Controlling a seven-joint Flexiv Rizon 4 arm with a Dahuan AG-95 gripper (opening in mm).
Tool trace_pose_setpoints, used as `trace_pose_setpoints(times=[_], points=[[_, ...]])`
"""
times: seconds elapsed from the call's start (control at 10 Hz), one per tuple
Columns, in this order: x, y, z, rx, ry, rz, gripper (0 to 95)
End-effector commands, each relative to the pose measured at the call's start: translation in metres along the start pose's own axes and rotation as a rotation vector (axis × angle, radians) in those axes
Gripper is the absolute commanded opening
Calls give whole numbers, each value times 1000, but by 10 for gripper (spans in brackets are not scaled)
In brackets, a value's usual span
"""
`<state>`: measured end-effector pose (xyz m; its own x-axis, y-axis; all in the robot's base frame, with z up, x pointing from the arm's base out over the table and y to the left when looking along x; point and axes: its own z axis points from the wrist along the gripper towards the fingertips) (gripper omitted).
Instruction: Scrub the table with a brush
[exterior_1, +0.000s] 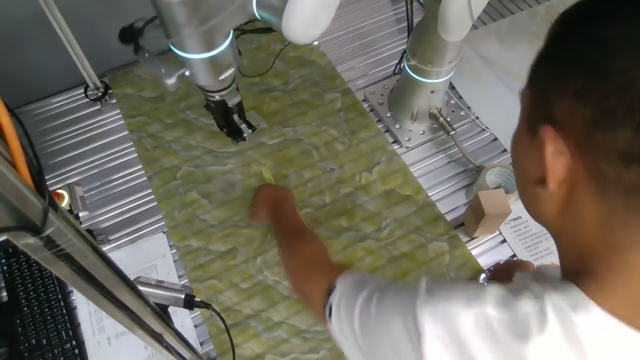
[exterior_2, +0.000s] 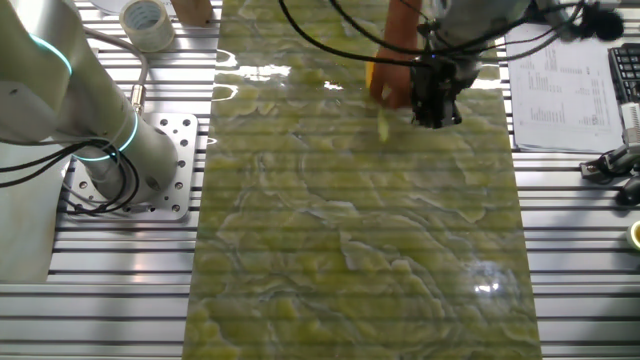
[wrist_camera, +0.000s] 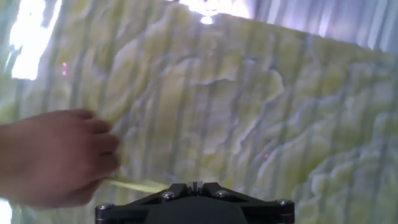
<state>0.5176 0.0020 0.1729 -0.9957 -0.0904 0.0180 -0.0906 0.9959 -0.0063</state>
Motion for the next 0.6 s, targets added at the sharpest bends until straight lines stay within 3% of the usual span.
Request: trace_pose_setpoints(times=[0.1,0.2,0.4,0.6], points=[[0,-19,1,-22,-46,203,0],[-3,-44,3,-24,-41,167,0],[-7,-78,10,-23,-42,117,0],[-6,-95,11,-12,-36,83,0]])
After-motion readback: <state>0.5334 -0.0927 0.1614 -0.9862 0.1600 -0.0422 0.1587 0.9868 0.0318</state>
